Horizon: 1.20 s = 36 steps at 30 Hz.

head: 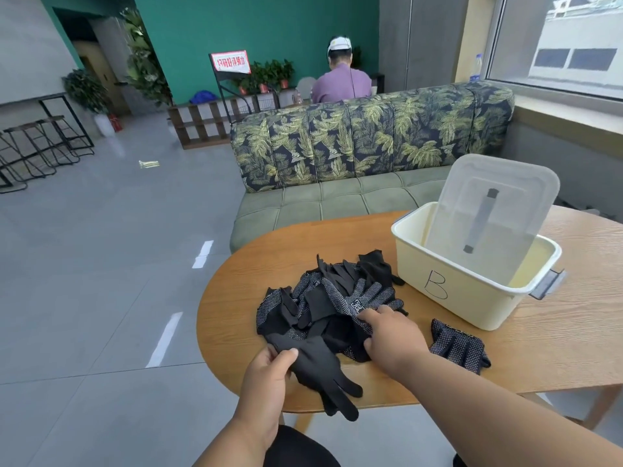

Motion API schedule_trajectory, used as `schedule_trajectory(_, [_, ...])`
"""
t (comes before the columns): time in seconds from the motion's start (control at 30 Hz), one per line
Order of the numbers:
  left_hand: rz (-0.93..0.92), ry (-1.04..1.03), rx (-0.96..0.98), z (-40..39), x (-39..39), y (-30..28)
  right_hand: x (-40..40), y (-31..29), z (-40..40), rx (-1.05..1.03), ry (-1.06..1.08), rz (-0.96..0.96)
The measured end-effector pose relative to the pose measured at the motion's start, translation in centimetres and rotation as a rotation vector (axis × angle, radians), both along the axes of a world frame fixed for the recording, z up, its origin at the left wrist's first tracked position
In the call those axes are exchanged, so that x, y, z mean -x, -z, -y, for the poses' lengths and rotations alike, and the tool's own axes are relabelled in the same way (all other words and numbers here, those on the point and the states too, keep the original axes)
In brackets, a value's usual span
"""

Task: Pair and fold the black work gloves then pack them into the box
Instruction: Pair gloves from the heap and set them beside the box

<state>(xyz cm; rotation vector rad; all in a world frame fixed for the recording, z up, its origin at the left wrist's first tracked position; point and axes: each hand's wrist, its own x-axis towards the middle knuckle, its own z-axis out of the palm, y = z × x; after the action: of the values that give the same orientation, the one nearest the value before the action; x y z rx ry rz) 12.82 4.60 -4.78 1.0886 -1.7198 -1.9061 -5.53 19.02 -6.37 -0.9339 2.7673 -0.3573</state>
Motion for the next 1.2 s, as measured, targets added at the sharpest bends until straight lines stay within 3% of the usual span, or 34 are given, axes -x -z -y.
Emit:
schedule_trajectory(0.23, [-0.012, -0.093, -0.124, 0.9, -0.4, 0.6, 0.1, -0.6, -0.7, 0.423, 0.201, 0.186])
schedule_trajectory(0.5, [0.026, -0.100, -0.098, 0.3, 0.4, 0.4, -1.0, -5.4, -3.1, 0.834, 0.401, 0.427])
schedule_trajectory(0.83, [-0.017, -0.065, -0.118, -1.0, -0.4, -1.8, -2.9, -6.7, -3.1, 0.716, 0.274, 0.487])
schedule_trajectory(1.2, [-0.044, 0.122, 0.074, -2.9, -0.8, -5.2, -5.3, -7.1, -2.9, 0.680, 0.269, 0.525])
